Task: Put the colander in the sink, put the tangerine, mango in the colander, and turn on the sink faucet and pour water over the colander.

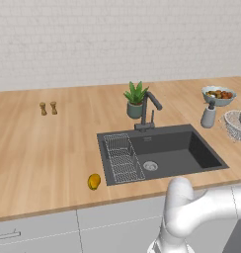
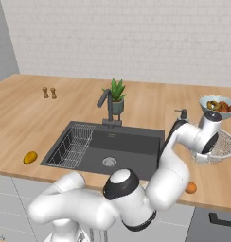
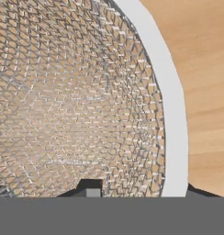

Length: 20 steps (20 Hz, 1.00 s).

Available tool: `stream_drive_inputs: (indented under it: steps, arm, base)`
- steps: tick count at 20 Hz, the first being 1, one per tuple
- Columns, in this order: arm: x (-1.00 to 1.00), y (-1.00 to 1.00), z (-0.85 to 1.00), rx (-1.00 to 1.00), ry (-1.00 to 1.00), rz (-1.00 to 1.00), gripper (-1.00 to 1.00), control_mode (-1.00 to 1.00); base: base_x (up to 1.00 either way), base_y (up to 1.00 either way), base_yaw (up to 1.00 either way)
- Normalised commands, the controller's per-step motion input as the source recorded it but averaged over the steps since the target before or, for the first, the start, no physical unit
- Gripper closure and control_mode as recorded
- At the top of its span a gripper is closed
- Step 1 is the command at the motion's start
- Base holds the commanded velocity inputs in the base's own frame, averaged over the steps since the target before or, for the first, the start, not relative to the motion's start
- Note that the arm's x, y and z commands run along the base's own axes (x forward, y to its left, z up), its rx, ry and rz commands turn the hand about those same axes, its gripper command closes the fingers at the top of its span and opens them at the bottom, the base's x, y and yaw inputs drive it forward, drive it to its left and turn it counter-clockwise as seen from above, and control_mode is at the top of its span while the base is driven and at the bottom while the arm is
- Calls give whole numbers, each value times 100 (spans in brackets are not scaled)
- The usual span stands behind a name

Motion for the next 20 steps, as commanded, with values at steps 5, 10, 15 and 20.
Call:
stream_drive_inputs:
  steps: [5,10,15,20]
  arm:
    - [-2,50,-21,3,-23,5,100,-100]
    - [3,60,0,0,-27,25,100,-100]
    - [-2,53,62,0,-52,34,100,-100]
    - [-38,62,98,-5,-21,39,100,-100]
  base:
    - [0,0,0]
    - [0,0,0]
    - [0,0,0]
    - [0,0,0]
